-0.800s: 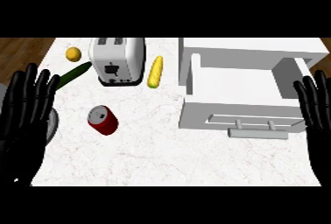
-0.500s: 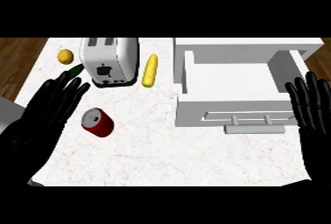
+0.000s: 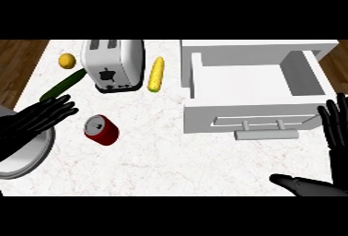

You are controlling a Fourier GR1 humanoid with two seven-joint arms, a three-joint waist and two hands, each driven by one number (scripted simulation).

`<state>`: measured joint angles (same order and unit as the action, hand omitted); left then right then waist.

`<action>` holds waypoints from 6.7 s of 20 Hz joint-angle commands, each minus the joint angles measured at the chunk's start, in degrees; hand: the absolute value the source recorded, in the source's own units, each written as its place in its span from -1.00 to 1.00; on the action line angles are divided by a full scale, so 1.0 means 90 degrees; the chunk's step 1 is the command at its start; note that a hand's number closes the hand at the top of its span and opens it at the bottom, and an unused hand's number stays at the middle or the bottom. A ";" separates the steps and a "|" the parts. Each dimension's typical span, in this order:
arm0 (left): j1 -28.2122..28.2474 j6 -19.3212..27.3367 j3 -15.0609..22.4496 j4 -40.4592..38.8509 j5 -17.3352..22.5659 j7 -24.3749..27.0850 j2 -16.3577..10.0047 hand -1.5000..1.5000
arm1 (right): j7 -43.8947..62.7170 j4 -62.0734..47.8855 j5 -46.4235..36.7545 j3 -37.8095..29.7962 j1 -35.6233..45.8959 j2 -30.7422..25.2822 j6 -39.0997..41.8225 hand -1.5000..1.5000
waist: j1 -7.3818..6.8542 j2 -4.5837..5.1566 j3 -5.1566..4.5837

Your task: Pick up the can, place it into the drawer and close the drawer

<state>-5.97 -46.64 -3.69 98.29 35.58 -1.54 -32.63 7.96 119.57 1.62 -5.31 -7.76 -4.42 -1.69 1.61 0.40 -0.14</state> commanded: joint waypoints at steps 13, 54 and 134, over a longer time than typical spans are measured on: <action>-0.0562 -0.1620 -0.0397 -0.2095 0.1927 -0.0378 -0.1512 -1.00 | -0.0402 -0.0193 0.1477 -0.1553 -0.0832 -0.0626 0.1097 -1.00 | -0.0153 -0.0047 0.0022; -0.1722 -0.0812 0.0265 -0.4514 -0.1212 0.0107 0.0954 -1.00 | -0.0275 0.0419 0.2850 -0.3258 -0.2000 -0.0409 0.2806 -1.00 | -0.0104 -0.0036 0.0010; -0.2741 0.6144 -0.0048 -0.2632 -0.2312 -0.0097 0.3566 1.00 | 0.0379 0.1051 0.3859 -0.4303 -0.2509 0.0254 0.3348 -1.00 | -0.0169 -0.0085 0.0021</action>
<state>-30.00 4.21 -5.90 67.02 15.76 4.30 -0.73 12.27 131.34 33.01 -40.79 -30.13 -1.19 27.32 -0.49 -0.55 0.07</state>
